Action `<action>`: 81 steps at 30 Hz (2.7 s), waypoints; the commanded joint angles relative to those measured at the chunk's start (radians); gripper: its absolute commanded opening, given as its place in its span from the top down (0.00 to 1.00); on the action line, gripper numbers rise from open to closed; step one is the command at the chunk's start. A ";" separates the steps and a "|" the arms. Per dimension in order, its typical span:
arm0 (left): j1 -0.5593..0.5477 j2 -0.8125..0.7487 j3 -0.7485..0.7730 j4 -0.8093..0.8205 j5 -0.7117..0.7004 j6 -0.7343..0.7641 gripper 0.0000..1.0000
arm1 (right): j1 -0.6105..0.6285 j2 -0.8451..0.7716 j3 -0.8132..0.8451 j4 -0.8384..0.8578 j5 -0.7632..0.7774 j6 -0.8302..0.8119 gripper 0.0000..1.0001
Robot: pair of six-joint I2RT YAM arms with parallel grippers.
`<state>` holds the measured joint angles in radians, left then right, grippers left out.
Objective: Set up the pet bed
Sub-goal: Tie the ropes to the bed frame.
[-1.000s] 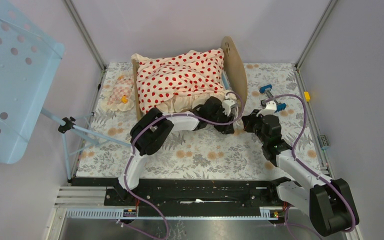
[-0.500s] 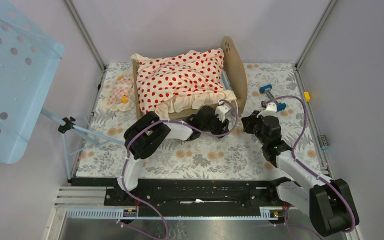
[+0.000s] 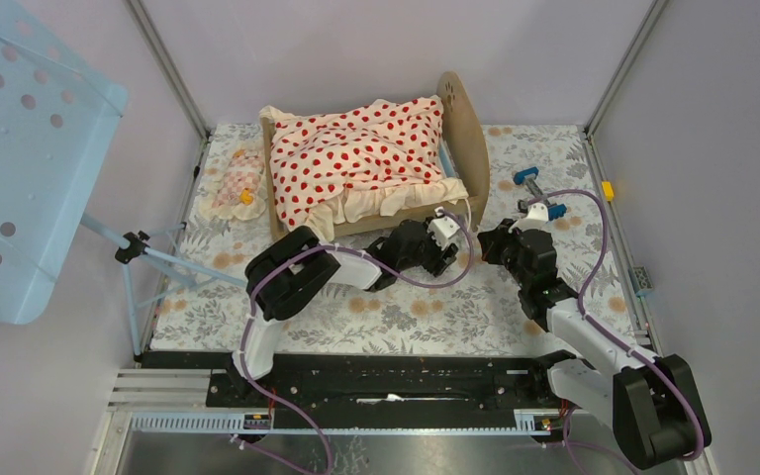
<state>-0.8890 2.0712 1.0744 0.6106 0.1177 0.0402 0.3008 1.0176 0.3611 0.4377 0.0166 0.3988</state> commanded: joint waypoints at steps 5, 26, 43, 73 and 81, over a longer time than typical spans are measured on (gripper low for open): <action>-0.010 0.023 -0.007 0.142 -0.003 0.042 0.43 | 0.003 -0.035 -0.005 0.020 0.001 0.006 1.00; -0.032 0.024 0.057 0.166 -0.050 0.291 0.35 | 0.003 -0.070 -0.007 0.022 0.004 0.003 1.00; -0.024 0.146 0.253 0.049 -0.048 0.346 0.34 | 0.003 -0.103 0.007 0.008 -0.003 0.003 1.00; -0.016 0.141 0.297 -0.037 0.059 0.268 1.00 | 0.003 -0.137 0.022 -0.047 0.033 0.011 1.00; -0.016 0.047 0.170 -0.011 0.096 0.232 1.00 | 0.003 -0.129 0.048 -0.108 0.091 0.046 1.00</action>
<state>-0.9047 2.2154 1.2842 0.5396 0.1642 0.3035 0.3004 0.8982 0.3580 0.3481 0.0513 0.4194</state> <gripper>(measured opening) 0.024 0.018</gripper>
